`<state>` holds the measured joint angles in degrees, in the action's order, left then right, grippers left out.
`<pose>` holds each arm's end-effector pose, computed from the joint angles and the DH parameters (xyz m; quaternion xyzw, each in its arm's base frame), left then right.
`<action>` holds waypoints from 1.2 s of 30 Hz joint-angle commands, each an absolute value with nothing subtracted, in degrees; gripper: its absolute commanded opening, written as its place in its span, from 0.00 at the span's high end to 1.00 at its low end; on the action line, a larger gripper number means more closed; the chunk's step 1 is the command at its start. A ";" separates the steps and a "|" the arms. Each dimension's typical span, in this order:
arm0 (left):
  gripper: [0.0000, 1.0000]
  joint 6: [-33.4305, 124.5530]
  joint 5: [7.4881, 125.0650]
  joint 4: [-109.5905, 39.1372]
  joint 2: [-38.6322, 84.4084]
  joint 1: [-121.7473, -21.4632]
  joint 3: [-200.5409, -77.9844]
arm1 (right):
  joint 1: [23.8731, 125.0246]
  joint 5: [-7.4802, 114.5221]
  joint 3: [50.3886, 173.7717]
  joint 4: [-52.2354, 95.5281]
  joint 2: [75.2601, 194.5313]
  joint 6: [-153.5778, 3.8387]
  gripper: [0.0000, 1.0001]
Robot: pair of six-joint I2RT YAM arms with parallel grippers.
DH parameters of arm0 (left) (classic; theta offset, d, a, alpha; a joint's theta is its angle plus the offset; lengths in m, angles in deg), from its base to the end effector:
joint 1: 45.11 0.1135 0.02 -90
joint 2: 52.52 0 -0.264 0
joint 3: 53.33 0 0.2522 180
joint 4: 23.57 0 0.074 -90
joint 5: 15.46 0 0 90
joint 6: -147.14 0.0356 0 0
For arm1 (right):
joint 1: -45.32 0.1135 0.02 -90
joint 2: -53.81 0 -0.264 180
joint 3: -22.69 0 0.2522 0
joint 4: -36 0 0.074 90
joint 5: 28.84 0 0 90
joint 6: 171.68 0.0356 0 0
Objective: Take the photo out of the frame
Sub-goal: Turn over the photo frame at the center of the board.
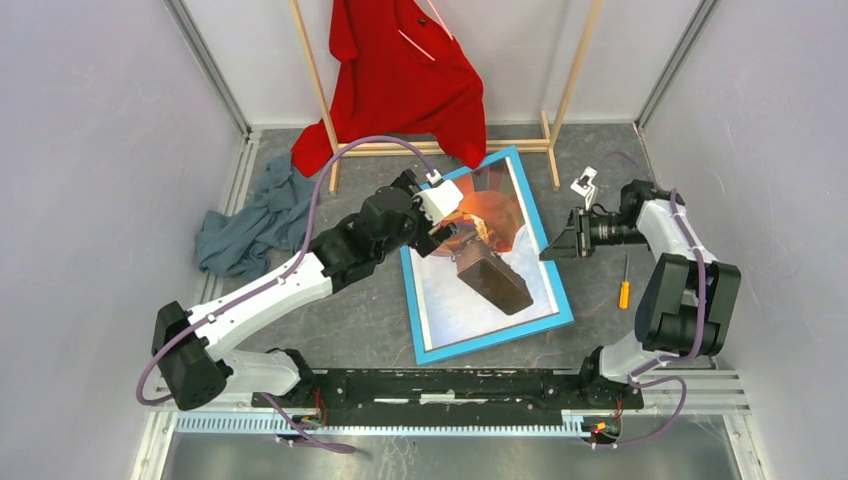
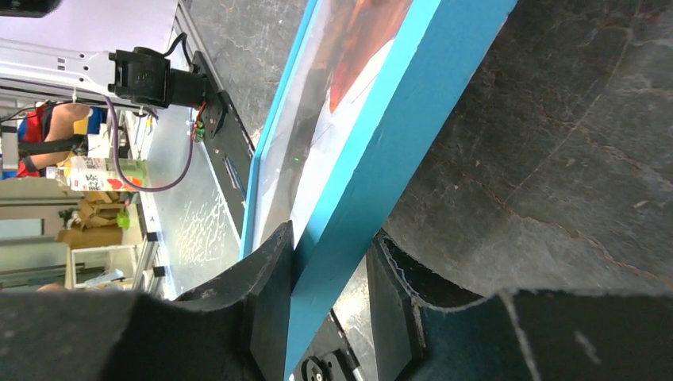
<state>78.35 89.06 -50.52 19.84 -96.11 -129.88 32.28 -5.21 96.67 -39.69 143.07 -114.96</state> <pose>0.1904 -0.2210 0.3416 0.4302 0.7086 -0.0395 0.5578 0.2591 -0.0265 0.2228 -0.1425 0.8247 0.5060 0.2087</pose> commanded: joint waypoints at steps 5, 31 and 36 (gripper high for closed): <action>0.00 71.73 88.54 -54.16 22.19 -94.05 -134.27 | 30.04 1.33 108.98 -43.15 134.43 -116.90 1.00; 0.00 65.30 82.52 -59.29 25.89 -93.96 -138.90 | 30.05 -1.83 123.66 -48.12 128.27 -110.68 1.00; 0.00 64.20 83.18 -57.98 27.65 -93.96 -138.53 | 30.12 -2.25 124.38 -46.51 125.46 -111.48 1.00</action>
